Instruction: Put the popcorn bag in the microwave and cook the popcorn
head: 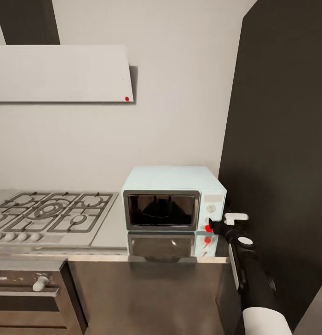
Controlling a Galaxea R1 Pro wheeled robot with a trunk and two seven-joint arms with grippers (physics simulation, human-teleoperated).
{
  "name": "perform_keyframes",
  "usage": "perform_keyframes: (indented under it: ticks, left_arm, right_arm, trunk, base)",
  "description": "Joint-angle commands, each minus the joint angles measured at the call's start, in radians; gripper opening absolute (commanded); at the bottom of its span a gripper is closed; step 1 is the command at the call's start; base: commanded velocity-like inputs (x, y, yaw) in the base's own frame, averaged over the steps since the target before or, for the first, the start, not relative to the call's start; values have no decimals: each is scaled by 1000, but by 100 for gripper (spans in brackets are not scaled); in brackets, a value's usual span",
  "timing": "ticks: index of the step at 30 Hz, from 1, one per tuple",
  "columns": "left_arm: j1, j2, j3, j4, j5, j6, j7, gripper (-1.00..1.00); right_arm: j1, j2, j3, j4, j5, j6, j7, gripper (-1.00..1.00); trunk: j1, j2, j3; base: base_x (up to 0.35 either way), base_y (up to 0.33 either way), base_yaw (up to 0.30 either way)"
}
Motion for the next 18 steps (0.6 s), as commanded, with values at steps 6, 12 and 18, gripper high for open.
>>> perform_keyframes:
  ticks: [6,12,18]
  left_arm:
    - [-1,0,-8,1,14,-3,-4,100]
    - [-1,0,-8,1,15,-3,-3,100]
    - [-1,0,-8,1,15,-3,-3,100]
  right_arm:
    - [2,-12,-9,175,11,-11,-1,100]
    - [2,-12,-9,222,11,-14,-5,100]
    - [2,-13,-9,231,10,-28,-7,100]
  trunk:
    - [0,-1,-1]
    - [0,-1,-1]
    - [0,-1,-1]
  base:
    - [10,0,0]
    - [0,0,0]
    - [0,0,0]
